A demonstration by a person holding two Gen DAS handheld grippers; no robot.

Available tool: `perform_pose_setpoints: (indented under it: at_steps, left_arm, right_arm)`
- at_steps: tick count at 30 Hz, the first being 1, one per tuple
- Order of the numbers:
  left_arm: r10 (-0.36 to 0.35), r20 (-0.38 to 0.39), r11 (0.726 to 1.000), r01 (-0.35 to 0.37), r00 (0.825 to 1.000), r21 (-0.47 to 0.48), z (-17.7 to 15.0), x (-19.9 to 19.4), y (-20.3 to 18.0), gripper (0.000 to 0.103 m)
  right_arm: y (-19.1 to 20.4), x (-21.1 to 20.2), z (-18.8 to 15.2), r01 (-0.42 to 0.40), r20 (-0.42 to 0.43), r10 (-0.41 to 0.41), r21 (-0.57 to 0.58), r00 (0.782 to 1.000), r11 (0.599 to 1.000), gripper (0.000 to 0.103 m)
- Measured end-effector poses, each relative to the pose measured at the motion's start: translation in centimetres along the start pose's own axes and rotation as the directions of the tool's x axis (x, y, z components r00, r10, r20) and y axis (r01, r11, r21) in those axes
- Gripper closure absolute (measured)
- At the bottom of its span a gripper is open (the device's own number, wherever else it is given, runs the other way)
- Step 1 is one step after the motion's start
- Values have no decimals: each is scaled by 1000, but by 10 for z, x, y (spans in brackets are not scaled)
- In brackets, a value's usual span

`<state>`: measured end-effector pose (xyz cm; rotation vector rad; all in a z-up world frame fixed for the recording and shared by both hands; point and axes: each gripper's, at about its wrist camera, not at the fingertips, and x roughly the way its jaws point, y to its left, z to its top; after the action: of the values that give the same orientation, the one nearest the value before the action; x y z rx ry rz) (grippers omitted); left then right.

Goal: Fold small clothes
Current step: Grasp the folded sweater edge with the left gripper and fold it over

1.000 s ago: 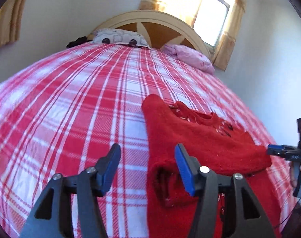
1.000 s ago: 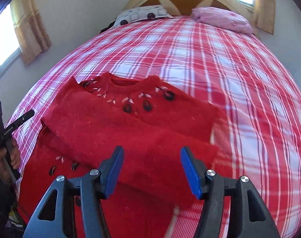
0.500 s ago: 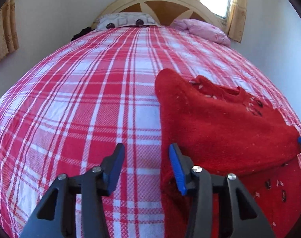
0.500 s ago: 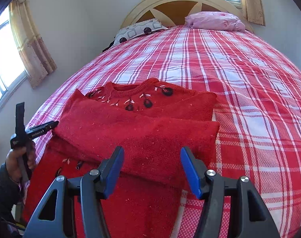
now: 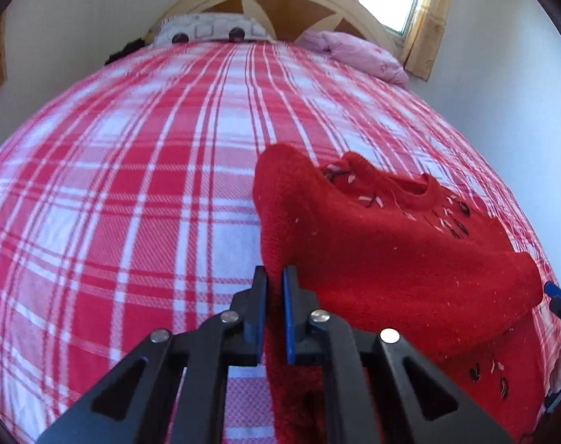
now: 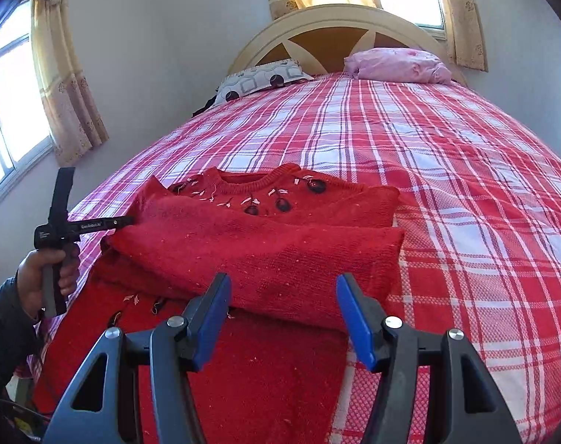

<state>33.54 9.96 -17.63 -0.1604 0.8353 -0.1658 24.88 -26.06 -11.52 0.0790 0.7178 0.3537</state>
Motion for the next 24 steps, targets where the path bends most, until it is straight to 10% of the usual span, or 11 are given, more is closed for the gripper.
perform_pose_setpoints:
  at_steps: [11, 19, 24]
  left_arm:
    - [-10, -28, 998, 8, 1000, -55, -9, 6, 28, 98]
    - [38, 85, 998, -34, 996, -56, -19, -36, 15, 35]
    - [153, 55, 984, -158, 987, 82, -34, -28, -15, 30]
  right_arm:
    - [20, 14, -4, -9, -15, 9, -33, 1000, 999, 43]
    - [39, 26, 14, -53, -47, 47, -124, 998, 991, 43]
    - [4, 63, 4, -13, -198, 15, 9, 980, 1000, 43]
